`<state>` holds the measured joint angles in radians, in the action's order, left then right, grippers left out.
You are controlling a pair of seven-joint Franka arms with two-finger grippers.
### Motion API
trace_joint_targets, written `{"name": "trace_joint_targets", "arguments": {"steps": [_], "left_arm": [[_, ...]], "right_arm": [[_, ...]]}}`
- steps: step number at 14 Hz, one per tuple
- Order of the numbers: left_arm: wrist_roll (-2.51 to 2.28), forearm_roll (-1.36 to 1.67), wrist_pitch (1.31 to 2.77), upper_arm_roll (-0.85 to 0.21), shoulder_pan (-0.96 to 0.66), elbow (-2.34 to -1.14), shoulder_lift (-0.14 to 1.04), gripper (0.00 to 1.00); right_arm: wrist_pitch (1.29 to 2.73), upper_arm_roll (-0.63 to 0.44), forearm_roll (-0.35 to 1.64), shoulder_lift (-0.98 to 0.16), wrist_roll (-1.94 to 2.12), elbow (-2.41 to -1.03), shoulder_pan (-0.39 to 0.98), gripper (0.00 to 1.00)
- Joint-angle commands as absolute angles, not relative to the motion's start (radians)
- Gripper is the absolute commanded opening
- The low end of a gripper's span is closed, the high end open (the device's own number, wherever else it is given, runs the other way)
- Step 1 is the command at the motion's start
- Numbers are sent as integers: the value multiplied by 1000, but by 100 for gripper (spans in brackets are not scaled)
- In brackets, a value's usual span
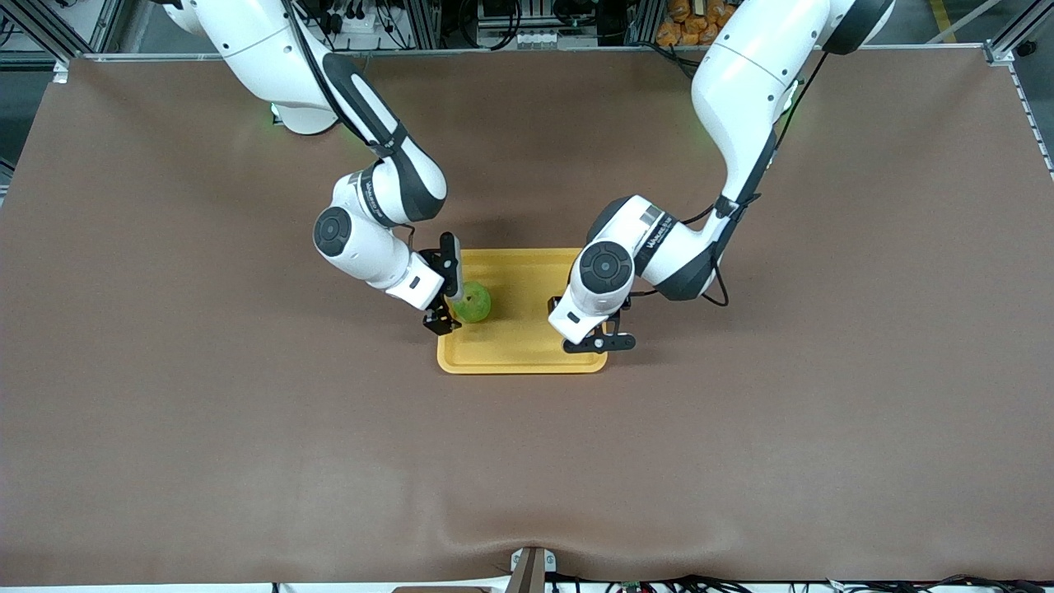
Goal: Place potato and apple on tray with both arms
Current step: 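Release the apple into the tray while the left gripper releases the potato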
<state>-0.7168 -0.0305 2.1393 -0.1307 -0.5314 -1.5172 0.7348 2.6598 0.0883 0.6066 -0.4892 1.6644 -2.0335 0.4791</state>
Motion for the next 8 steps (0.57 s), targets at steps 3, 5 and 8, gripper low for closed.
{"name": "trace_joint_targets", "arguments": {"steps": [3, 5, 8], "left_arm": [[-716, -46, 2115, -115, -505, -1508, 657, 100], [-709, -48, 2080, -112, -477, -1506, 625, 100], [-614, -48, 2011, -113, -401, -1506, 552, 100]], "right_arm": [[2545, 94, 640, -399, 1700, -2063, 390, 100], [2464, 92, 638, -377, 1719, -2065, 323, 100], [2361, 91, 638, -362, 1849, -2065, 175, 100]]}}
